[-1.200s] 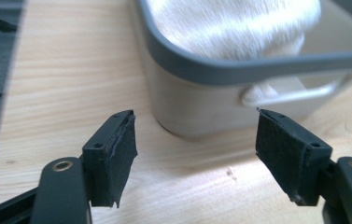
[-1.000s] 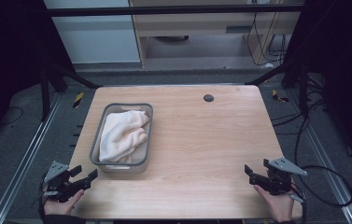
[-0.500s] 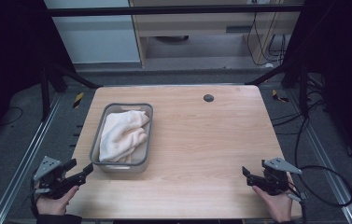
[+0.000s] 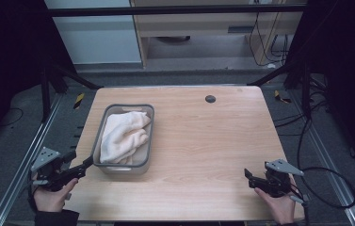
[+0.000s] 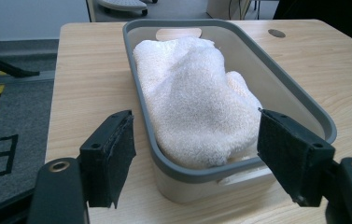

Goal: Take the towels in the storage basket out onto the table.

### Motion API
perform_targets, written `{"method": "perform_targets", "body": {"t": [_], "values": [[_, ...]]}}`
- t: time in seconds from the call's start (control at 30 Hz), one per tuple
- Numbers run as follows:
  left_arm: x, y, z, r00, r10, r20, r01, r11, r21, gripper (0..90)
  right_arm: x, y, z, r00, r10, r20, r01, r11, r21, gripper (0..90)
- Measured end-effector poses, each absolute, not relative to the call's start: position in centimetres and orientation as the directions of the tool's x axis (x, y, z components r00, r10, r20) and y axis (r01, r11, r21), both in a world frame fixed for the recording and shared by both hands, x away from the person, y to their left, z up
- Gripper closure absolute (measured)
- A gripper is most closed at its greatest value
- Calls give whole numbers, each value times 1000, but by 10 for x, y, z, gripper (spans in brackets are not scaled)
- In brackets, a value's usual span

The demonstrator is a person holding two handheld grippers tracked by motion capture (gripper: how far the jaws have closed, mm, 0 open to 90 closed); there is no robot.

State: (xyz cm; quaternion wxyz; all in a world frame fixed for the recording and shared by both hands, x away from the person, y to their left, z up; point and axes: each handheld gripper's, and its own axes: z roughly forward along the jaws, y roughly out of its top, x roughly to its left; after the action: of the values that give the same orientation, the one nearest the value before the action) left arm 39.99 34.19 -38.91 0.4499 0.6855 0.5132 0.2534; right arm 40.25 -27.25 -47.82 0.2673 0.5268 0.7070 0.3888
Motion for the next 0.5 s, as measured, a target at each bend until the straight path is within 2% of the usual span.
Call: {"method": "perform_targets", "body": {"t": [0.5], "values": [[431,330,-375,372,922,-105,511,-109,852,273,403,-272,-478,-304,952,22,536,152,830,162]]}}
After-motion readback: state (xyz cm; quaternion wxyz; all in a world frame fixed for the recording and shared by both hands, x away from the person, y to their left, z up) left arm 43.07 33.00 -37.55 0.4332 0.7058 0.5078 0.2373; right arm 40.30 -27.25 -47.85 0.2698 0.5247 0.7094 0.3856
